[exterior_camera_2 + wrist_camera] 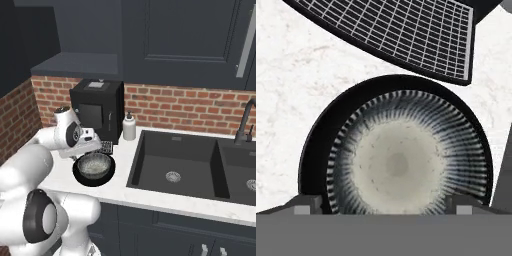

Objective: Pick up the bowls on the counter and stack them on top of one another in the open cabinet. Place the smaller bowl on top of the larger bowl.

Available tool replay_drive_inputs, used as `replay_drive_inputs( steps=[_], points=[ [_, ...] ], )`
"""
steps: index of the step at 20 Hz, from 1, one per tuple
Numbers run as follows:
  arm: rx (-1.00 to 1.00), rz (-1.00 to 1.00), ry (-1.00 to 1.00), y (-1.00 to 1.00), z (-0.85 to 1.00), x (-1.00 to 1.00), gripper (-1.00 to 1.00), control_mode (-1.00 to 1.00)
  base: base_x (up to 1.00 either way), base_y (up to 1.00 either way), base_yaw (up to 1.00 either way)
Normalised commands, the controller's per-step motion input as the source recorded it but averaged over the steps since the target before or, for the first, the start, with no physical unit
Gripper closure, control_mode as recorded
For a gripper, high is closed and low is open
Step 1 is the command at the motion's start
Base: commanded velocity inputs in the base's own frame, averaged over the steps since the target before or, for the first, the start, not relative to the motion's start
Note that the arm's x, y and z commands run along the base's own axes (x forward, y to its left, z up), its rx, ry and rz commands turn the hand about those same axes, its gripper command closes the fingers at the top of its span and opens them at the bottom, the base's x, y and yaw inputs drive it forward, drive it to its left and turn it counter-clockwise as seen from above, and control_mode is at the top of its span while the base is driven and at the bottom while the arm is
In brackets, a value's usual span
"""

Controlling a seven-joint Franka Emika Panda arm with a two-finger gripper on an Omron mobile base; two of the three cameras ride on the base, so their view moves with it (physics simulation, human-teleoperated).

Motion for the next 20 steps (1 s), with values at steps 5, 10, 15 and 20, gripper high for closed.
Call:
replay_drive_inputs(
  steps=[5,10,15,20],
  points=[
    [0.23,-0.28,0.21,-1.0,0.28,-0.01,-1.0,-1.0,0.0,0.0,0.0],
    [0.28,-0.33,0.19,-1.0,0.05,0.01,-1.0,-1.0,0.0,0.0,0.0],
    [0.22,-0.28,0.08,-0.58,-0.28,0.12,-1.0,-1.0,0.0,0.0,0.0],
    [0.21,-0.16,0.01,0.0,-0.53,0.01,-1.0,-1.0,0.0,0.0,0.0]
  ],
)
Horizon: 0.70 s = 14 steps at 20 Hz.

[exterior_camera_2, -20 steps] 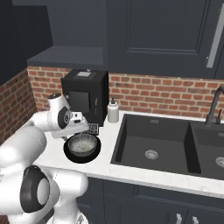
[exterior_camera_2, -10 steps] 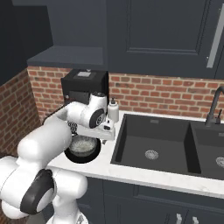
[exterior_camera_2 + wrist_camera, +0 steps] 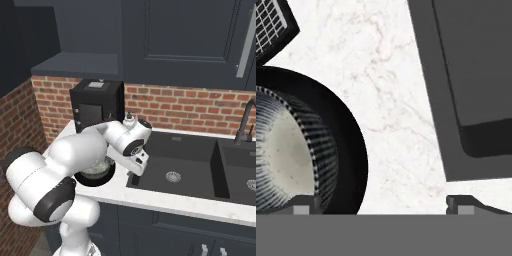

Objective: Pick up the bowls on the counter and stack them on top of one another in the open cabinet. Place the smaller bowl on top of the larger bowl.

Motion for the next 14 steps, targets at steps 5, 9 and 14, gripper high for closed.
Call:
replay_drive_inputs(
  steps=[5,9,14],
  points=[
    [0.09,-0.12,-0.02,0.12,-0.21,0.0,-1.0,-1.0,0.0,0.0,0.0],
    [0.0,-0.07,-0.04,0.36,0.0,0.0,-1.0,-1.0,0.0,0.0,0.0],
    [-0.03,-0.04,0.0,0.5,0.0,0.03,-1.0,-1.0,0.0,0.0,0.0]
  ],
)
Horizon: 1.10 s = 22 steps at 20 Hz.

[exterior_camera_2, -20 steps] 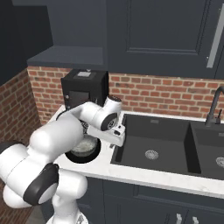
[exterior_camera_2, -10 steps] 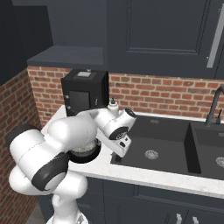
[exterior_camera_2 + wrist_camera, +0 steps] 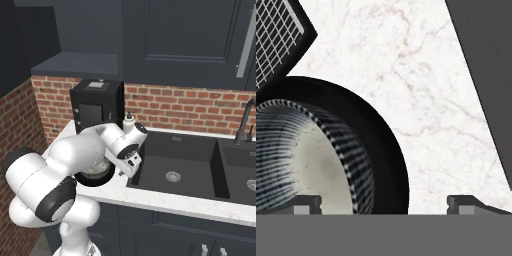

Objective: Pick up the bowls on the counter and stack them on top of one another in the open cabinet. Place the smaller bowl on top of the larger bowl.

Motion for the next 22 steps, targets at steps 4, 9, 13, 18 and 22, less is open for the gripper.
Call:
replay_drive_inputs(
  steps=[4,9,13,18,22],
  points=[
    [-0.03,0.0,0.0,0.07,-0.22,0.04,-1.0,-1.0,0.0,0.0,0.0],
    [-0.04,0.0,0.01,0.0,-0.32,0.05,-1.0,-1.0,0.0,0.0,0.0],
    [-0.05,0.0,0.02,0.0,-0.32,0.03,-1.0,-1.0,0.0,0.0,0.0],
    [-0.04,0.0,0.02,0.0,-0.23,0.09,-1.0,-1.0,0.0,0.0,0.0],
    [-0.02,0.0,0.0,0.0,-0.16,0.07,-1.0,-1.0,0.0,0.0,0.0]
  ],
)
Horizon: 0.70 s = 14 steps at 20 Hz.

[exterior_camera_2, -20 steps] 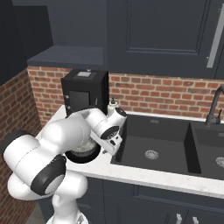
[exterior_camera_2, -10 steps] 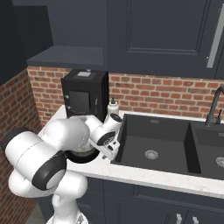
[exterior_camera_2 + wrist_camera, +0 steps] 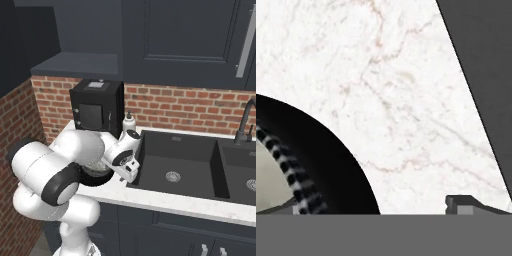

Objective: Pick up the bowls on the counter and stack them on top of one another in the open cabinet. Place the smaller bowl on top of the larger bowl.

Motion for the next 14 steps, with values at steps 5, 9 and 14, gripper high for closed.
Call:
replay_drive_inputs(
  steps=[5,9,14],
  points=[
    [0.0,0.0,0.0,0.15,-0.11,0.12,1.0,-1.0,0.0,0.0,0.0],
    [0.0,-0.01,0.0,0.03,-0.03,0.17,1.0,-1.0,0.0,0.0,0.0],
    [0.0,0.0,0.0,0.0,0.0,0.03,1.0,-1.0,0.0,0.0,0.0]
  ],
)
